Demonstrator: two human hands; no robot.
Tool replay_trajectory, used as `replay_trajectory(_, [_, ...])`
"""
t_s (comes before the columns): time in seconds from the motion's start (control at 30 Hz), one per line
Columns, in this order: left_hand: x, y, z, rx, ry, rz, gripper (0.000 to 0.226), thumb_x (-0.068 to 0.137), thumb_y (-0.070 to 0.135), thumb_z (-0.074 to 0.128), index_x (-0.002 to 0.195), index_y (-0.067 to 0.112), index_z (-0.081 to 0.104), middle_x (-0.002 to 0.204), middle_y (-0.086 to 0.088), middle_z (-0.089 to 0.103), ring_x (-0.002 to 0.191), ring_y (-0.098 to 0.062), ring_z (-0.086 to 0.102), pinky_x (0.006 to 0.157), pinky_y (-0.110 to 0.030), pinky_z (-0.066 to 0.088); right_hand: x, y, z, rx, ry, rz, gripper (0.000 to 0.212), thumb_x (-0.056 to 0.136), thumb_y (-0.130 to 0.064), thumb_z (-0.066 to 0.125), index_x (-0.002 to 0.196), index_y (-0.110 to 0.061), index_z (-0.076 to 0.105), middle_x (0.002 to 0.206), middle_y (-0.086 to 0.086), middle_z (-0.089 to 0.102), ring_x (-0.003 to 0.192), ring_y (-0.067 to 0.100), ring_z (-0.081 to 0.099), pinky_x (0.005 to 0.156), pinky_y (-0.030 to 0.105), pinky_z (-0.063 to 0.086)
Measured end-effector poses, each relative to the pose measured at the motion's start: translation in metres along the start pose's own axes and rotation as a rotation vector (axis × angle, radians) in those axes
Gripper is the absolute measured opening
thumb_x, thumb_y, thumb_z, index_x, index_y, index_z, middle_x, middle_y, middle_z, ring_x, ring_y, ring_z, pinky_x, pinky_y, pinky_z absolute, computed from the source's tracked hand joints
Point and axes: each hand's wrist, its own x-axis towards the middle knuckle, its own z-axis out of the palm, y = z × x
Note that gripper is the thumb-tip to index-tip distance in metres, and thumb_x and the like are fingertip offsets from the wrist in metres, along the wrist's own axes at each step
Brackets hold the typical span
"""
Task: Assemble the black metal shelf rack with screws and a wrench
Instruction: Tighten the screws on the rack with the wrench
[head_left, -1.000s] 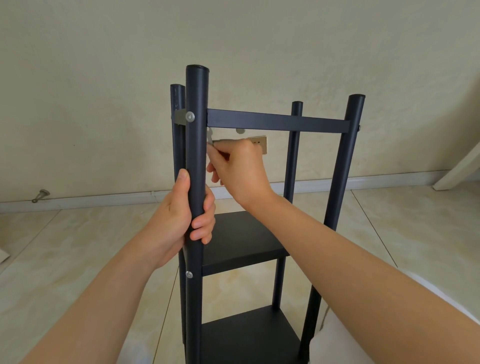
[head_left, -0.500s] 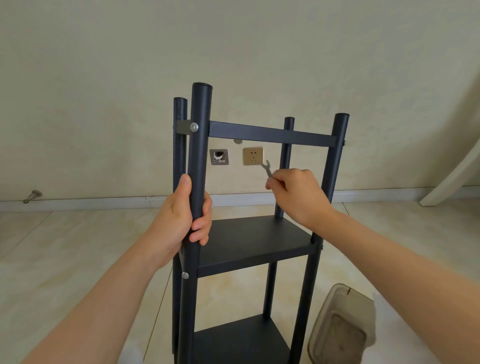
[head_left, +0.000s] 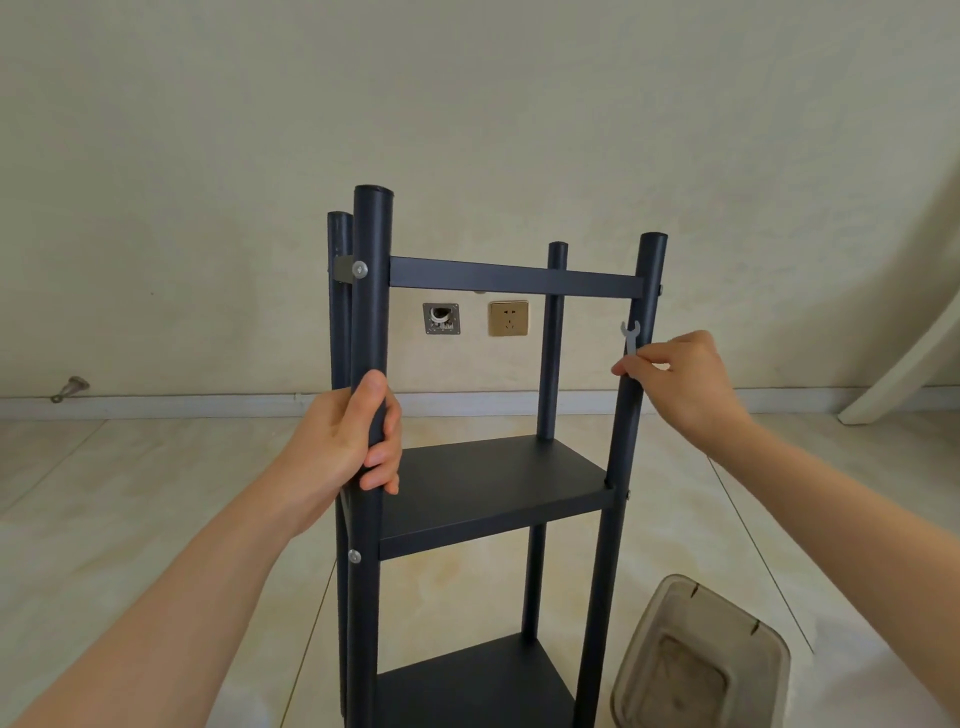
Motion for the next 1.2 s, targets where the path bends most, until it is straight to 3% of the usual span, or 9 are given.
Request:
replay_trajectory(0.13, [-0.001,0.001,-0.002,0.003,0.003,-0.002,0.060,0.078,0.080,0.046,0.058,0.023,0.050,0.049,-0.001,0.035,0.038,-0.016,0.035,0.051,-0.033,0.051,0.001,-0.006,0.001,0.203,-0.112,0.105,0.024,0.099,-0.019,0.053,0.091,-0.016,0.075,0.114,0.008,0.066,0.105,0.025,0.058,0.092,0.035,0.046])
replay_trajectory(0.23, [-0.001,0.002,-0.004,0.052,0.028,-0.013,0.052,0.083,0.063,0.056,0.055,0.020,0.049,0.048,-0.004,0.035,0.038,-0.017,0.038,0.053,-0.035,0.053,0.003,-0.010,0.004,0.300,-0.142,0.152,0.025,0.099,-0.016,0.054,0.085,-0.017,0.074,0.115,0.009,0.065,0.111,0.029,0.057,0.104,0.046,0.046])
replay_trajectory(0.33, [0.001,0.001,-0.009,0.205,0.067,-0.005,0.044,0.089,0.028,0.074,0.053,0.020,0.050,0.047,-0.008,0.038,0.040,-0.019,0.045,0.054,-0.033,0.056,0.004,-0.014,0.005,0.349,-0.145,0.168,0.023,0.099,-0.016,0.054,0.087,-0.016,0.074,0.111,0.013,0.064,0.108,0.032,0.058,0.100,0.045,0.050])
replay_trajectory(0.4, [0.002,-0.001,-0.012,0.278,0.111,0.014,0.039,0.091,0.020,0.072,0.059,0.016,0.051,0.047,-0.008,0.044,0.041,-0.020,0.049,0.054,-0.029,0.057,0.004,-0.015,0.005,0.378,-0.150,0.174,0.021,0.098,-0.016,0.055,0.089,-0.015,0.074,0.109,0.014,0.064,0.107,0.033,0.059,0.096,0.044,0.052])
replay_trajectory(0.57, [0.008,-0.012,-0.026,0.454,0.357,0.103,0.021,0.099,0.019,0.060,0.084,0.010,0.049,0.048,-0.006,0.060,0.047,-0.019,0.061,0.060,-0.029,0.056,0.000,-0.022,0.007,0.433,-0.207,0.148,0.019,0.097,-0.018,0.059,0.087,-0.019,0.076,0.113,0.013,0.066,0.107,0.031,0.060,0.073,0.028,0.050])
replay_trajectory(0.73, [0.016,-0.025,-0.044,0.570,0.495,0.073,0.014,0.101,0.027,0.055,0.092,0.017,0.052,0.057,-0.005,0.066,0.056,-0.010,0.065,0.055,-0.005,0.043,-0.008,-0.030,0.012,0.452,-0.226,0.107,0.014,0.093,-0.021,0.064,0.083,-0.021,0.075,0.110,0.010,0.068,0.102,0.025,0.062,0.067,0.022,0.048])
replay_trajectory(0.93, [0.021,-0.038,-0.055,0.622,0.572,0.036,0.019,0.102,0.033,0.053,0.087,0.022,0.051,0.056,-0.001,0.066,0.055,-0.007,0.064,0.061,-0.016,0.039,-0.017,-0.040,0.013,0.500,-0.216,0.043,0.019,0.095,-0.023,0.063,0.082,-0.026,0.076,0.109,0.005,0.066,0.099,0.021,0.065,0.073,0.026,0.052])
replay_trajectory(1.07, [0.021,-0.042,-0.065,0.557,0.633,0.015,0.020,0.102,0.032,0.053,0.086,0.023,0.049,0.056,-0.005,0.062,0.052,-0.016,0.063,0.060,-0.025,0.044,-0.029,-0.050,0.009,0.549,-0.235,0.007,0.026,0.095,-0.022,0.063,0.076,-0.028,0.079,0.099,-0.002,0.072,0.092,0.015,0.069,0.073,0.025,0.056])
replay_trajectory(1.2, [0.022,-0.045,-0.070,0.463,0.677,0.008,0.018,0.103,0.029,0.052,0.087,0.021,0.048,0.063,-0.007,0.058,0.056,-0.022,0.060,0.060,-0.027,0.046,-0.046,-0.061,0.008,0.581,-0.268,-0.084,0.030,0.094,-0.020,0.063,0.072,-0.031,0.080,0.105,0.001,0.070,0.098,0.012,0.067,0.082,0.029,0.056])
